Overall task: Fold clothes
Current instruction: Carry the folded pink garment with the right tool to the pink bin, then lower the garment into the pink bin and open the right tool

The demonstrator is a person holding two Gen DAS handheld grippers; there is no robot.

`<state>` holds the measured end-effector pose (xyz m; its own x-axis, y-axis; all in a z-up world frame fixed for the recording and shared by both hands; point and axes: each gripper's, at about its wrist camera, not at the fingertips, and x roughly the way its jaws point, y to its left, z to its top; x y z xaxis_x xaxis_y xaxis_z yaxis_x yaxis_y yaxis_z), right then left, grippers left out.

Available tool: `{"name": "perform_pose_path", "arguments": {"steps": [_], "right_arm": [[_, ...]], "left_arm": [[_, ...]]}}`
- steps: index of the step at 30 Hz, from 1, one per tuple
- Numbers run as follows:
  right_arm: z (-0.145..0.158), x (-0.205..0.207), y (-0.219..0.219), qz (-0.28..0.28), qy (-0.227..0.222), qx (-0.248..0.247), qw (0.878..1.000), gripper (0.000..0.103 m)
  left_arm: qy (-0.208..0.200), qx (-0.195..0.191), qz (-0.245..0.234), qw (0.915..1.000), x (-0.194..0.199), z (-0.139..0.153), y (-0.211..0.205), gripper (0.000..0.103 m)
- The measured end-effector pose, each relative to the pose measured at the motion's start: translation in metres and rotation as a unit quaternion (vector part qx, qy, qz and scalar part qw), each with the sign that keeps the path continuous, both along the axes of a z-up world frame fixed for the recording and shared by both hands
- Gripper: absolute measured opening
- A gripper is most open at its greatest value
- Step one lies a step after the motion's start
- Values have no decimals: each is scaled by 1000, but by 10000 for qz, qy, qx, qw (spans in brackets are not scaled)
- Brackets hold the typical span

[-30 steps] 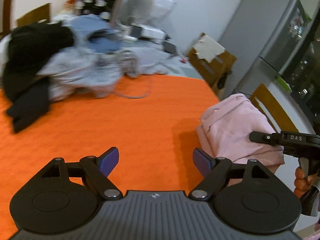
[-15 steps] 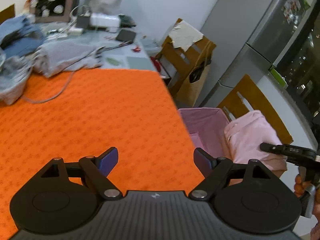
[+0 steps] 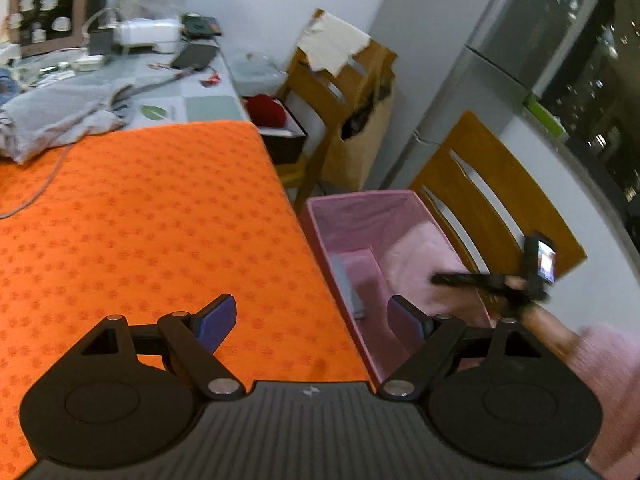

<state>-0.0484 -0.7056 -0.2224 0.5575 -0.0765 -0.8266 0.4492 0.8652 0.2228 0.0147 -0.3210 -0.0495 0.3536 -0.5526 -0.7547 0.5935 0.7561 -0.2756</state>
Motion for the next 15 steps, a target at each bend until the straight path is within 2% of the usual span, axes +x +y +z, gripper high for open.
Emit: {"name": "perform_pose_path", "arguments": {"steps": [9, 13, 15], "right_arm": [[-92, 76, -32, 397, 205, -238, 9987, 28], [-107, 84, -35, 651, -130, 339, 9972, 28], [-115, 82, -42, 699, -119, 405, 9967, 29]], "left_arm": [[133, -35, -80, 9999, 5, -37, -38, 87], [213, -32, -139, 9997, 8, -47, -51, 87], [232, -11, -183, 9996, 10, -50, -56, 87]]}}
